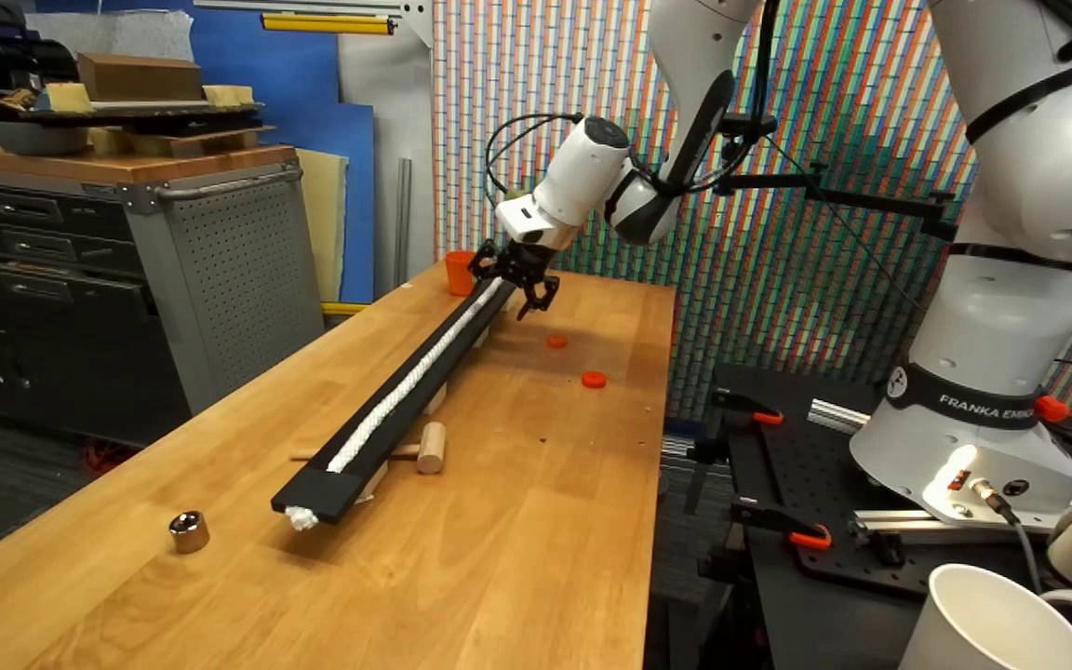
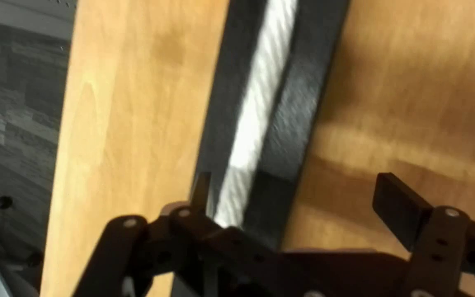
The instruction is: Lay the white rope on the black board
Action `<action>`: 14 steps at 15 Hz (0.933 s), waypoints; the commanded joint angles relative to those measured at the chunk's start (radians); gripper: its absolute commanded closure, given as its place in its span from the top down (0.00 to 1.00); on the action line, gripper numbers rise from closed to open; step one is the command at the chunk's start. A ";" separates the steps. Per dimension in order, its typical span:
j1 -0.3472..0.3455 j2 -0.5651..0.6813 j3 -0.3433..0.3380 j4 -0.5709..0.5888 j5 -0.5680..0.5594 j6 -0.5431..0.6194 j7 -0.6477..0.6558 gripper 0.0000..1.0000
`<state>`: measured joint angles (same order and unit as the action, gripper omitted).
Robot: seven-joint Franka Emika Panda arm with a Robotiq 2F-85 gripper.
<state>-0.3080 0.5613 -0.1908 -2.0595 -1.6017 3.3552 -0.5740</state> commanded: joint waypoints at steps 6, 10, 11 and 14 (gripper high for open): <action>0.175 -0.096 -0.210 -0.142 -0.450 0.340 0.403 1.00; 0.179 -0.085 -0.222 -0.131 -0.457 0.363 0.419 1.00; 0.187 -0.092 -0.226 -0.128 -0.462 0.365 0.432 1.00; 0.192 -0.093 -0.228 -0.128 -0.462 0.365 0.438 1.00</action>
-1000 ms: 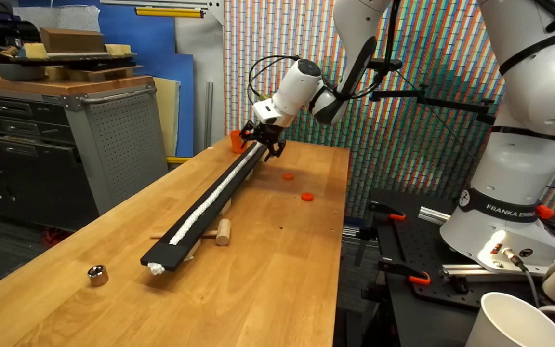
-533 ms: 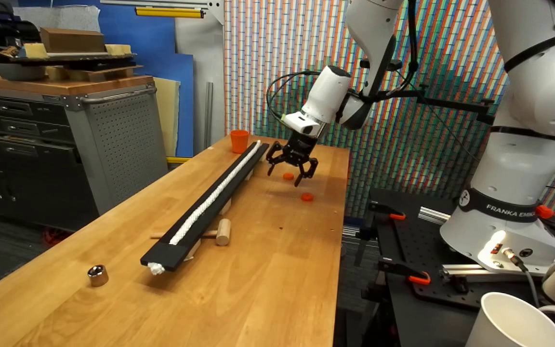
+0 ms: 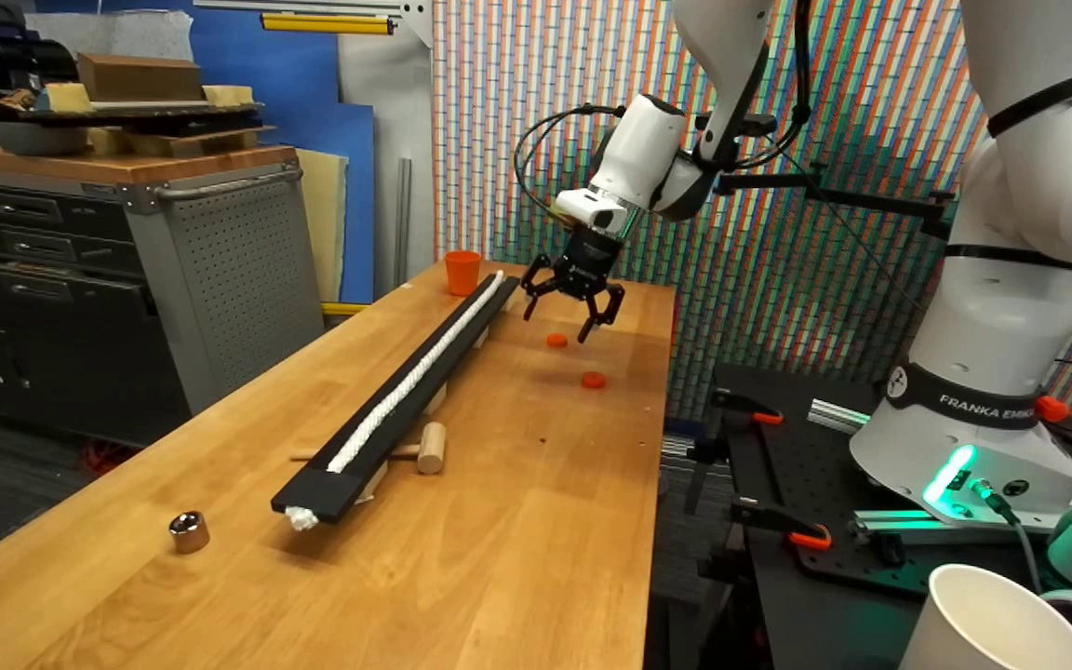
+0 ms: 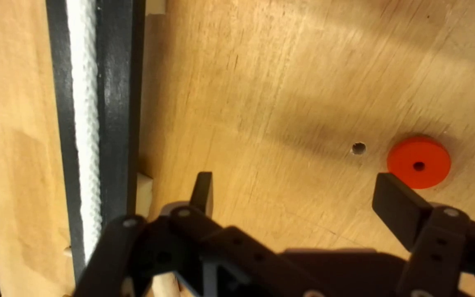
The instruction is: Lay the white rope on the black board
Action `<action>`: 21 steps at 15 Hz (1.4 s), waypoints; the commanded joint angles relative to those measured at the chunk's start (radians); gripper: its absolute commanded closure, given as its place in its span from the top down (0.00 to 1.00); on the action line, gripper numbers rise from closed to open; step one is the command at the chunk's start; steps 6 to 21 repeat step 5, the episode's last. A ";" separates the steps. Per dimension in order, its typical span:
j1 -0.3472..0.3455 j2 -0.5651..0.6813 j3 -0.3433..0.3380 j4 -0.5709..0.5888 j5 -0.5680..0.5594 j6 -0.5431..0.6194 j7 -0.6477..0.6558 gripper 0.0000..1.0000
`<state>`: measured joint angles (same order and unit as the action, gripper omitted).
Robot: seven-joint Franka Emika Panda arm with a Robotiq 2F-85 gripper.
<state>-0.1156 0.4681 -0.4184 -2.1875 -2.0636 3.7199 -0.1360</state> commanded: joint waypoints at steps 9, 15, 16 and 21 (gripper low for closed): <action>0.000 0.000 0.000 0.000 0.000 0.000 0.002 1.00; 0.000 0.000 0.000 0.000 0.000 0.000 0.002 1.00; 0.000 0.000 0.000 0.000 0.000 0.000 0.002 1.00; 0.000 0.000 0.000 0.000 0.000 0.000 0.002 1.00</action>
